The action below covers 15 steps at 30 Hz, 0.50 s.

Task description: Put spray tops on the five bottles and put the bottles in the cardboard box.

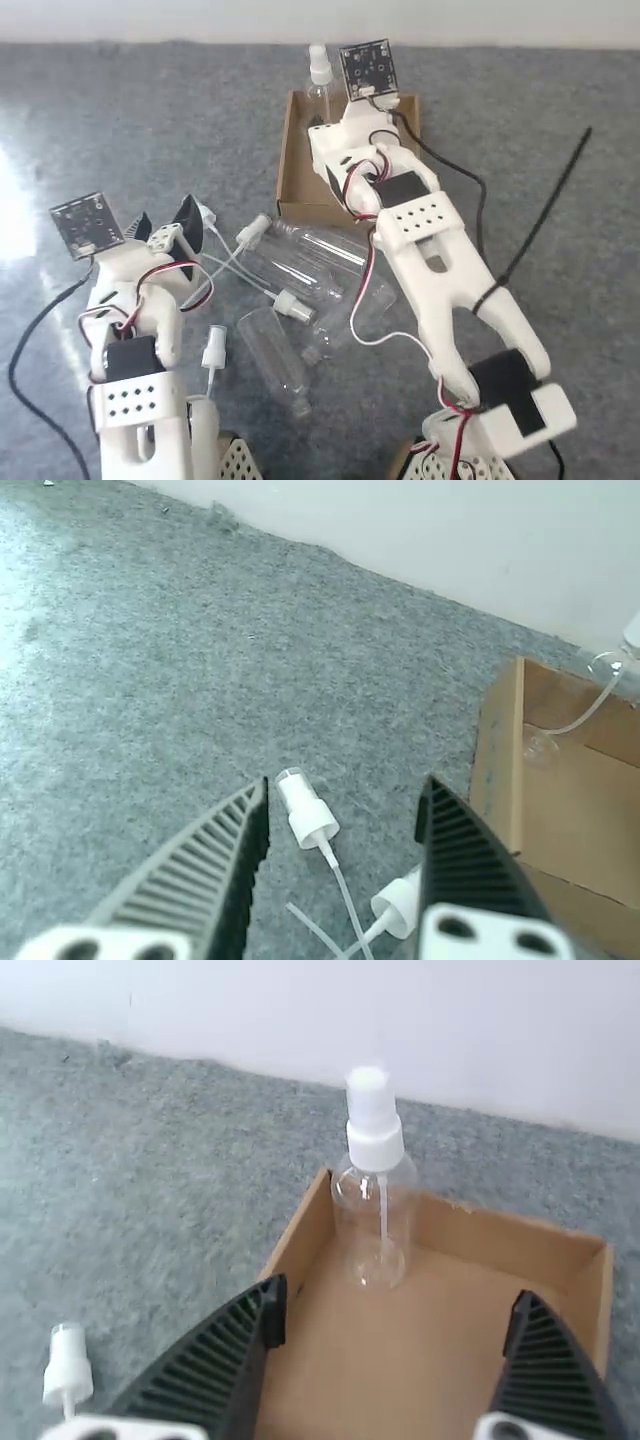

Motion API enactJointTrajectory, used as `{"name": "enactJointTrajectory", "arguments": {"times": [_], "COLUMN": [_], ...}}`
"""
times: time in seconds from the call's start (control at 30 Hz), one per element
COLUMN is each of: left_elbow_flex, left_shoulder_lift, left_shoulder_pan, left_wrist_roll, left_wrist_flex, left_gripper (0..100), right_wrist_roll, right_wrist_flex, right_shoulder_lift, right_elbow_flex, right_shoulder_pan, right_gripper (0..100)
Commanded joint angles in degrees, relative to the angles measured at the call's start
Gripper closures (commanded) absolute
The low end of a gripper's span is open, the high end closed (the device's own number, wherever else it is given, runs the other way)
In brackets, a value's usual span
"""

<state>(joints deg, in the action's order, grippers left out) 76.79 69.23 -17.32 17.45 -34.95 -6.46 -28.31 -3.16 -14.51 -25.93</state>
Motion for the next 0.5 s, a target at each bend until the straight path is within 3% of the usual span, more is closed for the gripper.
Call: {"name": "enactJointTrajectory", "arguments": {"times": [0.0, 0.47], "left_elbow_flex": [-1.63, -1.63], "left_shoulder_lift": [-0.18, -0.18], "left_shoulder_pan": [-0.35, -1.85], "left_wrist_roll": [0.97, 1.05], "left_wrist_flex": [1.49, 1.58], "left_gripper": [78, 78], "right_wrist_roll": [-0.44, -0.53], "right_wrist_flex": [-6.90, -32.04], "right_shoulder_lift": [-6.81, -14.73], "right_elbow_flex": [0.62, 0.62], "right_shoulder_pan": [0.13, -2.86], "right_gripper": [68.8, 68.8]}}
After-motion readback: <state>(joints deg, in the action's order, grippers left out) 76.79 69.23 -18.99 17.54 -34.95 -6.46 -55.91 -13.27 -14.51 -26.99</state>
